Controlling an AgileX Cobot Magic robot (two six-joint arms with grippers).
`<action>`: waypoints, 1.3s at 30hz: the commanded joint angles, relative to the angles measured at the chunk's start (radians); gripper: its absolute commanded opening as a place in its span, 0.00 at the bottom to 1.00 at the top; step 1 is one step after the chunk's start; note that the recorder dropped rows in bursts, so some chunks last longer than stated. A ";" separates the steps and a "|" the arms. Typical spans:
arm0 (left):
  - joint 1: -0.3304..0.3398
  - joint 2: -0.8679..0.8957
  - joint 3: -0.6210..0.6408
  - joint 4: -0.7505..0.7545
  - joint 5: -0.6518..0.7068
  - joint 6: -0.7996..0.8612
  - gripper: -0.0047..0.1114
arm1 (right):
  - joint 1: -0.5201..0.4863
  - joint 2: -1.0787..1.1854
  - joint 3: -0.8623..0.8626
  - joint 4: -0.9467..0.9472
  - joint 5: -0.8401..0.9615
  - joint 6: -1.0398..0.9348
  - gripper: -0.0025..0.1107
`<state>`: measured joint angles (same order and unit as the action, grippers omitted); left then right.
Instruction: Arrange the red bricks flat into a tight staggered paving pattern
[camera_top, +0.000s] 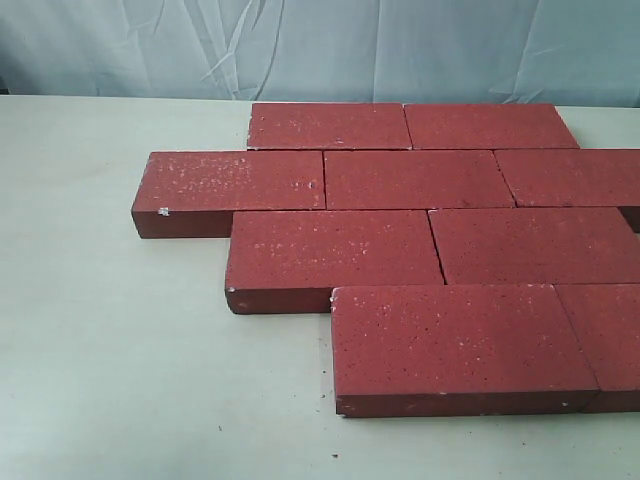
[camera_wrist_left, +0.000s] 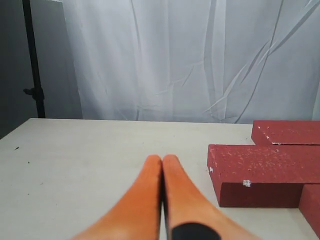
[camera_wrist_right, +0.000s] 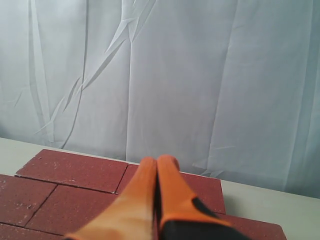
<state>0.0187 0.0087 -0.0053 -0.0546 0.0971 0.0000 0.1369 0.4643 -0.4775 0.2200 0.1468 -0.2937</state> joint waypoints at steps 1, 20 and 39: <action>0.001 -0.009 0.005 0.016 0.077 0.000 0.04 | 0.005 -0.005 0.003 0.000 0.001 -0.001 0.01; 0.001 -0.009 0.005 0.016 0.136 0.000 0.04 | 0.005 -0.005 0.003 0.000 0.001 -0.001 0.01; 0.001 -0.009 0.005 0.016 0.136 0.000 0.04 | 0.003 -0.014 0.003 -0.014 0.037 0.027 0.01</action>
<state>0.0187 0.0053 -0.0038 -0.0456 0.2362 0.0000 0.1369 0.4643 -0.4775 0.2200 0.1541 -0.2917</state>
